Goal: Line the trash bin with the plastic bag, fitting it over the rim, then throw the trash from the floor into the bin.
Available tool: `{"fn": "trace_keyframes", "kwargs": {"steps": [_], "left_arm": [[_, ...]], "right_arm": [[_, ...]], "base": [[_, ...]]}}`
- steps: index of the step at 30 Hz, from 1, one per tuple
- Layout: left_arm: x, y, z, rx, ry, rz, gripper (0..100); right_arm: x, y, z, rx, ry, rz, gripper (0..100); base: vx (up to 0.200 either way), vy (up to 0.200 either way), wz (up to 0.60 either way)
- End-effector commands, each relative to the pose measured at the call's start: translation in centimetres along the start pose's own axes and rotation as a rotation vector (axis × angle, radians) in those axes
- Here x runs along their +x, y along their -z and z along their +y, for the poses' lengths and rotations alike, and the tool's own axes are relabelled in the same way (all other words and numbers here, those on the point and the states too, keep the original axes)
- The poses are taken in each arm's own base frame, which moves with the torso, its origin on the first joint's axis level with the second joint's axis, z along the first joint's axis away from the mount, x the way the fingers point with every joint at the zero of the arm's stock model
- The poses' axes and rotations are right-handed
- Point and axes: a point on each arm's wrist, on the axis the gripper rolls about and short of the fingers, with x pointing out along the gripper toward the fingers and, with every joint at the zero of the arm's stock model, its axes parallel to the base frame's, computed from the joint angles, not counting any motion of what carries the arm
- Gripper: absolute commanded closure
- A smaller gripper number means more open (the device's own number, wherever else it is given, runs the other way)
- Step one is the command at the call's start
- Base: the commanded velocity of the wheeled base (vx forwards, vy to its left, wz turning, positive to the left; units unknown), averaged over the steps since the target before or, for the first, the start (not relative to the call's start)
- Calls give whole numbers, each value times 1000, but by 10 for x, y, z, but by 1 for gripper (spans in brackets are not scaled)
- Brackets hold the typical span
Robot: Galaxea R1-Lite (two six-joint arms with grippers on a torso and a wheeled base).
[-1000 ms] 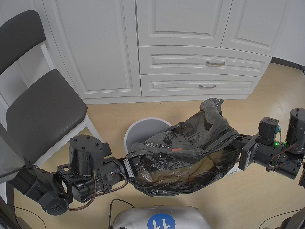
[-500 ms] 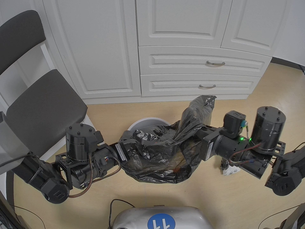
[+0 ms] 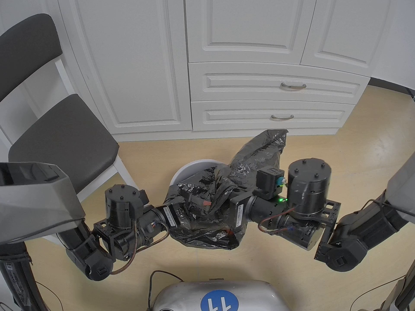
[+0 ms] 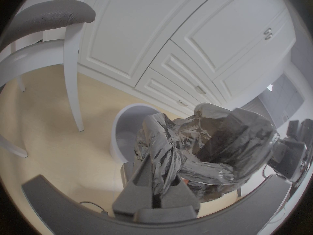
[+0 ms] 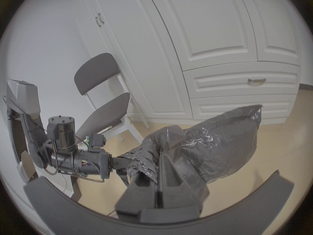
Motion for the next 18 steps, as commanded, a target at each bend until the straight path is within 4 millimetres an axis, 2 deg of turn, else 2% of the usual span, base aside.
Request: {"fn": "trace_keyframes", "kwargs": {"steps": [1,4,5,9,18], "left_arm": [[-12,36,26,72,54,108,100],[-21,42,32,106,107,142,100],[-25,44,37,138,115,187,100],[-25,45,41,143,110,195,100],[-19,40,38,148,128,168,100]], "right_arm": [[29,23,19,73,-34,41,100],[37,25,24,115,-25,35,100],[46,26,28,152,-14,21,100],[62,27,37,243,-10,-5,100],[76,37,41,294,-10,3,100]], "base": [[0,0,0],[0,0,0],[0,0,0],[0,0,0],[0,0,0]]}}
